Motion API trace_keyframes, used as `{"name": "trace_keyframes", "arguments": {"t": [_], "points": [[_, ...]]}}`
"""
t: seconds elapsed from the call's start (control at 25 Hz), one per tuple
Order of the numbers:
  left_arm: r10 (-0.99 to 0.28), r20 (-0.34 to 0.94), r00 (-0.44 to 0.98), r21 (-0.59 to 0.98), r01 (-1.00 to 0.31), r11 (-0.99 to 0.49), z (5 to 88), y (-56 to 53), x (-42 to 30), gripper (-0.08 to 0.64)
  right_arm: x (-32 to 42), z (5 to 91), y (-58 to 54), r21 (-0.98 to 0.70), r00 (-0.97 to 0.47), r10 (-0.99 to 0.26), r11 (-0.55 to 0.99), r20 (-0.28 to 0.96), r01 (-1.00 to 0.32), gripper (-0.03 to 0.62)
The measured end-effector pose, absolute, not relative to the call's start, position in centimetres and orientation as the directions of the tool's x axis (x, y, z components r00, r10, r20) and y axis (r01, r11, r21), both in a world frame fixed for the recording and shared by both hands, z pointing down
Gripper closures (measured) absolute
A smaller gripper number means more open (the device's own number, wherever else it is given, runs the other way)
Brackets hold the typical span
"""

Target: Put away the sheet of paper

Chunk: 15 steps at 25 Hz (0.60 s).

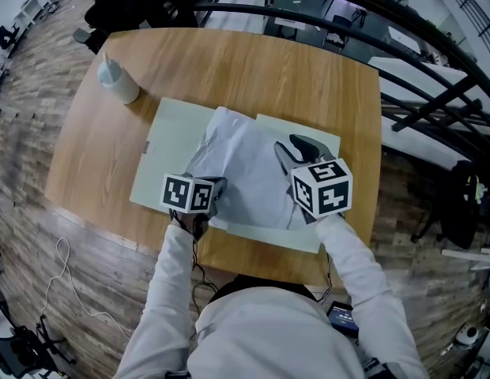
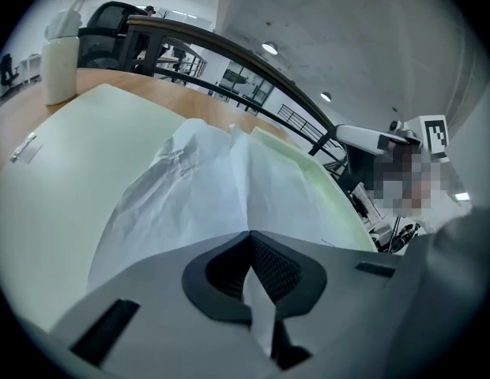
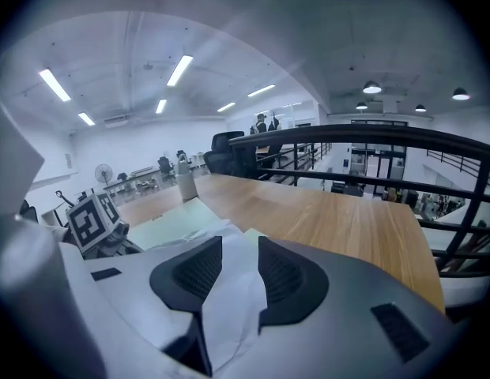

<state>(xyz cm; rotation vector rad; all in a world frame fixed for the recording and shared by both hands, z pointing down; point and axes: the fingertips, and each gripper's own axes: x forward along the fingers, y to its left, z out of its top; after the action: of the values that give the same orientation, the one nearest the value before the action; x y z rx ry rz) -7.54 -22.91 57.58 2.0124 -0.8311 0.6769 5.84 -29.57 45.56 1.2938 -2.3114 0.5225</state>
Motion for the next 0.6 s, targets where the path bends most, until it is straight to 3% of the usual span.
{"name": "trace_keyframes", "arguments": {"t": [0.6], "points": [[-0.288,0.722,0.629,0.473,-0.753,-0.458,57.8,-22.5,-4.0,0.543,9.1,44.5,-24.9,-0.149,-0.442,-0.751,0.427,0.491,-0.892,0.434]]}}
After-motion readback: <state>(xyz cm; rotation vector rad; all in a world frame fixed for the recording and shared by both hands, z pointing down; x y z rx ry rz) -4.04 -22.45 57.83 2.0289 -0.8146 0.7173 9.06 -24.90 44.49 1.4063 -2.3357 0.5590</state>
